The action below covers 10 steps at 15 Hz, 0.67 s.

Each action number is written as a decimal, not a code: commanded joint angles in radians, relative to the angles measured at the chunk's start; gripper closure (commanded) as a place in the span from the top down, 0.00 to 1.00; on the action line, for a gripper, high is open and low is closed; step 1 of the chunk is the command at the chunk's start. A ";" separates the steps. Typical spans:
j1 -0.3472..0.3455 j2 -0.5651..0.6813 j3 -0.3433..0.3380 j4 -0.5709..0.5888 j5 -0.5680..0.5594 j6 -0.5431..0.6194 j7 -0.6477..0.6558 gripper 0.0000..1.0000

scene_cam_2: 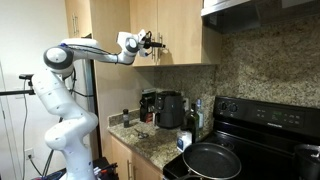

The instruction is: Open the right overhead cabinet door

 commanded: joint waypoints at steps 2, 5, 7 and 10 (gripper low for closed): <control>0.036 0.033 -0.005 0.001 0.014 0.010 -0.037 0.56; 0.082 0.038 -0.017 -0.004 0.018 0.011 -0.055 0.35; 0.120 0.038 -0.027 -0.011 0.015 0.013 -0.076 0.21; 0.145 0.037 -0.052 -0.017 0.008 0.011 -0.093 0.02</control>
